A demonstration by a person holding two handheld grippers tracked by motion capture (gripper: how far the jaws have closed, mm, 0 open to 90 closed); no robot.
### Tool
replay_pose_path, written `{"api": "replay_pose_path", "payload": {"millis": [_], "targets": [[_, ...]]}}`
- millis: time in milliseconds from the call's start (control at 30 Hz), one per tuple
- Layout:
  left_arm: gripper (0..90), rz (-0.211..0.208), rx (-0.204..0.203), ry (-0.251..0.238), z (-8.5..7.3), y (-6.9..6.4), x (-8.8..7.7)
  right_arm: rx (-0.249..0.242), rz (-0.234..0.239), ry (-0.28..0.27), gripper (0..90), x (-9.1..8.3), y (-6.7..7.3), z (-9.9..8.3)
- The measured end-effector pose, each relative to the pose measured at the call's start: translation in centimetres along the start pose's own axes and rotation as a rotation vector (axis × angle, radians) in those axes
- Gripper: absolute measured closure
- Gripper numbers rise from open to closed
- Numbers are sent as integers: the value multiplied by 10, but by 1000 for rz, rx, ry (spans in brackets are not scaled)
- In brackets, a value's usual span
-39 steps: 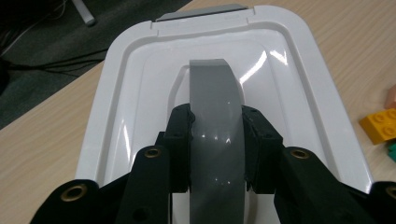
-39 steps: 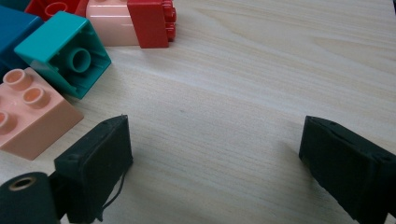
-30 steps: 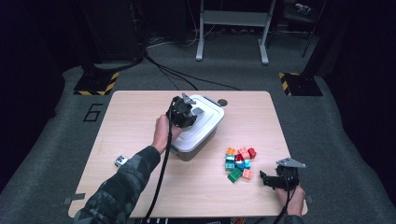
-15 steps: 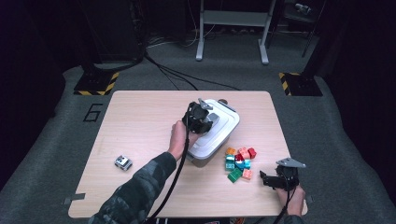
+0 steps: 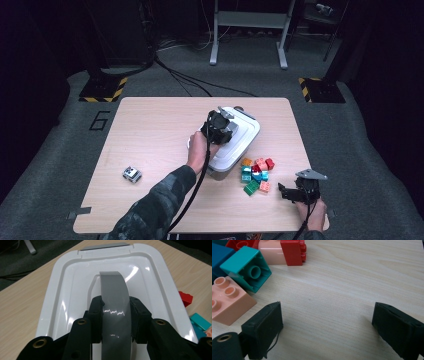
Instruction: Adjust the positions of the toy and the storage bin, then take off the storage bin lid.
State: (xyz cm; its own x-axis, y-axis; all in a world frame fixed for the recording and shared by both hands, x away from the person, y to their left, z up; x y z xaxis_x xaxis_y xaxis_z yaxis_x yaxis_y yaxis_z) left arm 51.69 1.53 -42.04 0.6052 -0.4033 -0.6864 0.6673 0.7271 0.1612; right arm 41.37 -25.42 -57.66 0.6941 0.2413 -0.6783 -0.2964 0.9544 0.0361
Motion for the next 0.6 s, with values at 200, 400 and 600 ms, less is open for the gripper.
{"api": "replay_pose_path", "payload": {"millis": [200,400,600], "targets": [[669,17,15,-6,2,2,-4,1,0,1,86,0,0,0],[669,32,39,-45,10,9,-19,3,0,1,86,0,0,0],[669,36,21,-71,18,20,-29,9,-3,-3,86,0,0,0]]}}
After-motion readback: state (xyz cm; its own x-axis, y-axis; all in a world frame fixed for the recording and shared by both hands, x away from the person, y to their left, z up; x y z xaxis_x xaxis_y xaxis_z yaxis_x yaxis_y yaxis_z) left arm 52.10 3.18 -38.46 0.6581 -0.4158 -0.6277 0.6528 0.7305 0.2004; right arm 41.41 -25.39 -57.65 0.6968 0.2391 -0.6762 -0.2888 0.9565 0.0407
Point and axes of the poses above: each handheld gripper's, and its own axes: x roughly forward along the jaws, z roughly out of its top, y roughly to its left, the point moved 7 cm from there along x, roughly forward along the jaws, and after that the axes turned 3 degrees about x, right-handed, at the moved point
